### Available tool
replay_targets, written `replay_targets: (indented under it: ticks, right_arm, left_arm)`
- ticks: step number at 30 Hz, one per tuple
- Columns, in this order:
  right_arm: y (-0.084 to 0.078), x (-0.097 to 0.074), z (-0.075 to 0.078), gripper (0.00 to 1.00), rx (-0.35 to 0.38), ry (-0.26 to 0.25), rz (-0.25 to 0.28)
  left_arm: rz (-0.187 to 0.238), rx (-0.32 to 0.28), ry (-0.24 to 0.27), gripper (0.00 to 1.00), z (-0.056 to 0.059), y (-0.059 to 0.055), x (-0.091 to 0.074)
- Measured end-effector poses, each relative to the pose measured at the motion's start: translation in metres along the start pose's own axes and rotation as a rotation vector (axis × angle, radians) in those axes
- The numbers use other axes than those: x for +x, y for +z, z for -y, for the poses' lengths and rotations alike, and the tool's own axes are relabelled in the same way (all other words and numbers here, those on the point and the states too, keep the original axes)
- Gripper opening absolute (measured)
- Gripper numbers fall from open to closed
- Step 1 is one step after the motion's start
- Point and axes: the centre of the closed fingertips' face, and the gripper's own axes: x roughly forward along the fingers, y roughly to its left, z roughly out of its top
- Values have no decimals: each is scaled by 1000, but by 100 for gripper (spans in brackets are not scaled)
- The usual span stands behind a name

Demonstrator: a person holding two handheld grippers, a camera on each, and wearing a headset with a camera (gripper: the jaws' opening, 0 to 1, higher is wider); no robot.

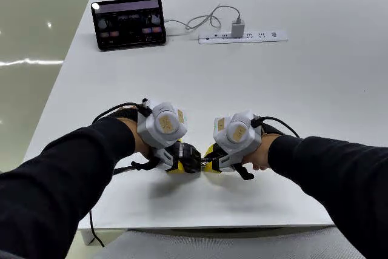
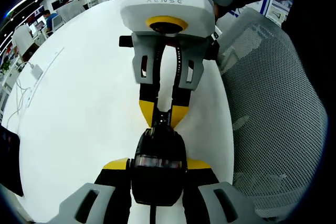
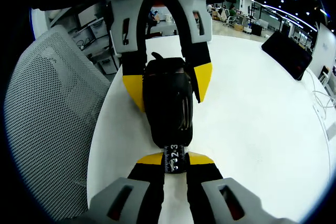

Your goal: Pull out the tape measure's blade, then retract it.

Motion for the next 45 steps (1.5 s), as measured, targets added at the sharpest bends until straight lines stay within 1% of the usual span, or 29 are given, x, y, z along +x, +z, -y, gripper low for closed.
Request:
replay_targets:
  ticks: [25, 38, 45]
  right_arm:
    - [-9, -11, 2, 11, -7, -8, -17]
    - [-17, -18, 2, 11, -9, -15, -22]
    - [-20, -20, 2, 11, -7, -19, -27]
  left_arm:
    - [6, -13, 3, 33, -1, 0, 0]
    - [6, -15, 4, 33, -1, 0, 0]
    - [12, -21, 8, 33, 0, 1, 0]
